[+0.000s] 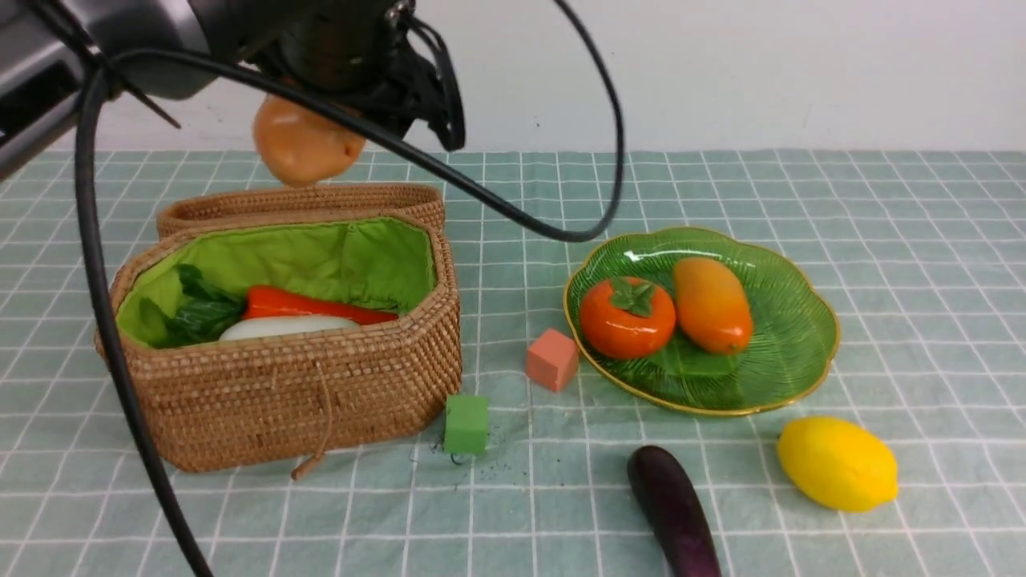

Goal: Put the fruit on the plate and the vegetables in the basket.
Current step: Grab a potato with your left arm and place it in the basket on the left, then use the right arm to grab a lemon and put it into the right plate

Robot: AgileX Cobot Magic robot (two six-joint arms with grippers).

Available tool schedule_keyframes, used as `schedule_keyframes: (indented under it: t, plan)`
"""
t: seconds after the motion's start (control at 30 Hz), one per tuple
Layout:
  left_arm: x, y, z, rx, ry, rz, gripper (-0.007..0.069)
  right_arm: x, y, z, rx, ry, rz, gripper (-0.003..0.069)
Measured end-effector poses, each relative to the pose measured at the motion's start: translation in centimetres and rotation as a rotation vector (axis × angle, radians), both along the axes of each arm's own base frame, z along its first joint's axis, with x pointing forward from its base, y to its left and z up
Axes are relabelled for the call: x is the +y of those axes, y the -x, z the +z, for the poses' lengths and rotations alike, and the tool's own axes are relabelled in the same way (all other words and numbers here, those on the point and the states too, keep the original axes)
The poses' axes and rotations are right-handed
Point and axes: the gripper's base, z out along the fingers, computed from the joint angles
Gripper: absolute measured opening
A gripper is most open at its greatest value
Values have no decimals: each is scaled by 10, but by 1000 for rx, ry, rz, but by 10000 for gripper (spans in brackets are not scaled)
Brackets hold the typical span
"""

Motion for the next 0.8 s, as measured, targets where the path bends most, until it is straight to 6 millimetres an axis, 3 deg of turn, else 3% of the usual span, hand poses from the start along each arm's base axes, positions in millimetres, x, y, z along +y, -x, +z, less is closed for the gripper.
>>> schedule_keyframes:
  t: [0.17, 0.23, 0.43, 0.6, 0.73, 0.77, 0.8]
  plan:
    - [5, -13, -34, 71, 34, 30, 569, 0, 0, 0, 0, 0, 0, 242]
    - [6, -15, -47, 92, 35, 42, 617, 0, 0, 0, 0, 0, 0, 242]
    - [6, -15, -58, 115, 29, 59, 666, 0, 0, 0, 0, 0, 0, 242]
    - [14, 2, -38, 136, 85, 77, 630, 0, 0, 0, 0, 0, 0, 242]
    - [29, 42, 13, 103, 208, 10, 542, 0, 0, 0, 0, 0, 0, 242]
    - [35, 59, 31, 82, 268, -13, 504, 0, 0, 0, 0, 0, 0, 242]
    - [36, 63, 34, 82, 287, -18, 498, 0, 0, 0, 0, 0, 0, 242]
